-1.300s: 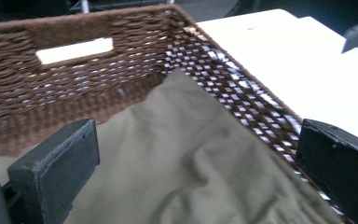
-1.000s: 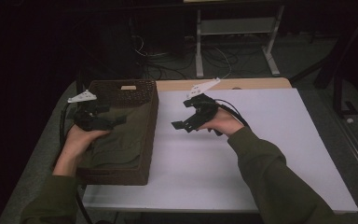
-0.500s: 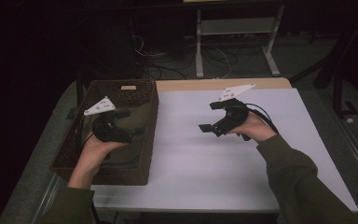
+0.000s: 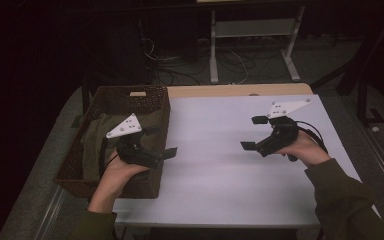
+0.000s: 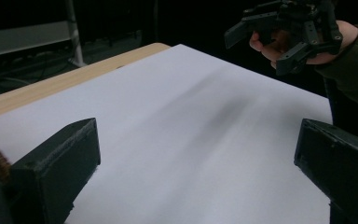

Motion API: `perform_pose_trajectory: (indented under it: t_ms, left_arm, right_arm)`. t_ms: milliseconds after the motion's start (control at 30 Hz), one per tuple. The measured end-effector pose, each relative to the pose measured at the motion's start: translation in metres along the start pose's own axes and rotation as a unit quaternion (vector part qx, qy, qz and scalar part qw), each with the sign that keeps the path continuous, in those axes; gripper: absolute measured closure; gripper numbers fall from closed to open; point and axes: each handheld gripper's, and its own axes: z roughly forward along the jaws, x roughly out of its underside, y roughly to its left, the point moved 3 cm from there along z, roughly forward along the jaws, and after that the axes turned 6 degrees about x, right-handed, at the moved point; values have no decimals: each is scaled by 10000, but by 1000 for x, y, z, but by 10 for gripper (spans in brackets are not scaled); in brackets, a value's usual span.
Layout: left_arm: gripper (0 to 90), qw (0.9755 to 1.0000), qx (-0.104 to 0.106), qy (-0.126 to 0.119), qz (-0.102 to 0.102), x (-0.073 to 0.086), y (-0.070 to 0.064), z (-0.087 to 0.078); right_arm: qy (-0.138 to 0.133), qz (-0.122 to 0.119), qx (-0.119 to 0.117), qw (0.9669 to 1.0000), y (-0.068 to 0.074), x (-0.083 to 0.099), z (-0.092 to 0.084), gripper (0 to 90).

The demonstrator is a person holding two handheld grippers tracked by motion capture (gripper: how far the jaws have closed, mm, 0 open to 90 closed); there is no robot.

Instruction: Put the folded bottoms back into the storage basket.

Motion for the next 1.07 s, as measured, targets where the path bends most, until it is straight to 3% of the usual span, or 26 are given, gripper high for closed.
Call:
perform_pose_trajectory:
  t_ms: [300,667,1067]
  left_arm:
    - [0,9999,112,106,-55,7,-2,6]
    - [0,9998,183,110,-33,7,-2,8]
    - [0,9997,202,100,-83,7,-1,5]
  right_arm:
    - [-209,183,324,9991,-7,19,-36,4]
    - [-256,383,644,9969,-11,50,-70,4]
    - [-227,563,647,9961,-14,71,-76,4]
